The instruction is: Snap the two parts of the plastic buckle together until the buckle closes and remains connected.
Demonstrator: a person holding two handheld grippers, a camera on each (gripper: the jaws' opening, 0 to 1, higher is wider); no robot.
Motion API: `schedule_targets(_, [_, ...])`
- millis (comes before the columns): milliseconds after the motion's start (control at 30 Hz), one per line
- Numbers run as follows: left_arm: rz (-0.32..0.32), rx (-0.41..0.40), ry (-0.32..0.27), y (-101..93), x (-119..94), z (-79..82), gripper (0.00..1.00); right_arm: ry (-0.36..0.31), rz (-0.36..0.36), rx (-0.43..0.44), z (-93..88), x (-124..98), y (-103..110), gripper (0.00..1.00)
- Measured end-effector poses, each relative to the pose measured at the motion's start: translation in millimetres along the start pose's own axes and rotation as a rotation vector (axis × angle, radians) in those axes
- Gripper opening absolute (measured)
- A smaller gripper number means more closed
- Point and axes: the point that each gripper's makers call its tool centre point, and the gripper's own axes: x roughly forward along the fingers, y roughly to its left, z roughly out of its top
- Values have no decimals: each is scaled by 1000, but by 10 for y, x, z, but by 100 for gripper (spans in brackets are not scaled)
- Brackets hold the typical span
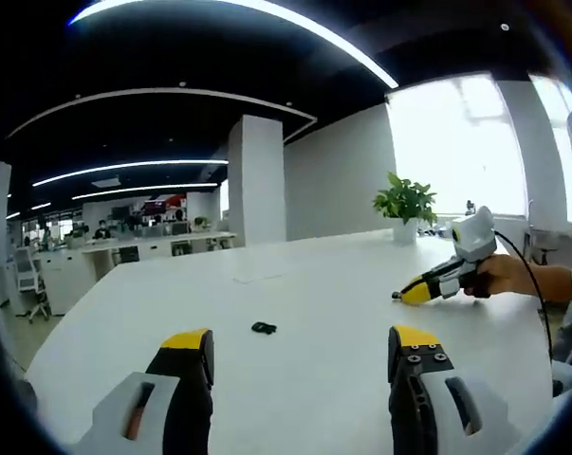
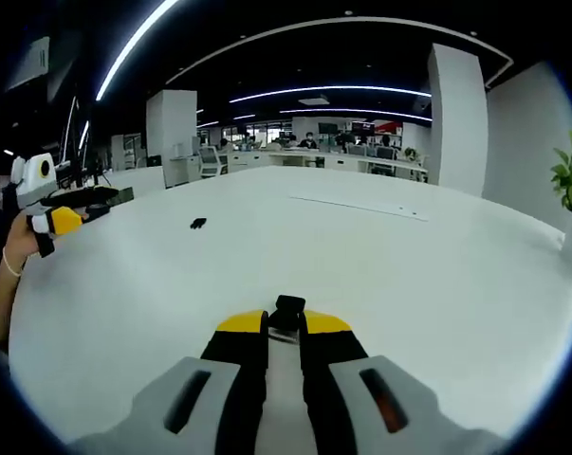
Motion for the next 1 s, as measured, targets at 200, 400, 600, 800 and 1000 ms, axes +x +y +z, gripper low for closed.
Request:
schedule_targets(200, [-64, 29, -2, 46, 101, 6, 75, 2, 25, 1, -16, -12, 55, 12])
schedule_targets(400, [-101, 61, 28, 140, 199, -18, 75, 7, 64, -24, -23, -2, 134, 12])
schedule_targets(600, [-142, 41, 25, 151, 276, -24, 75, 14, 118, -40, 23, 42, 188, 12])
schedule_targets(800, [-165, 51, 39, 198, 453, 15, 74, -11, 164, -41, 138, 51, 237, 12])
schedule_targets(1000, [-202, 96, 54, 215, 577, -8, 74, -13, 240, -22, 208, 131, 358, 12])
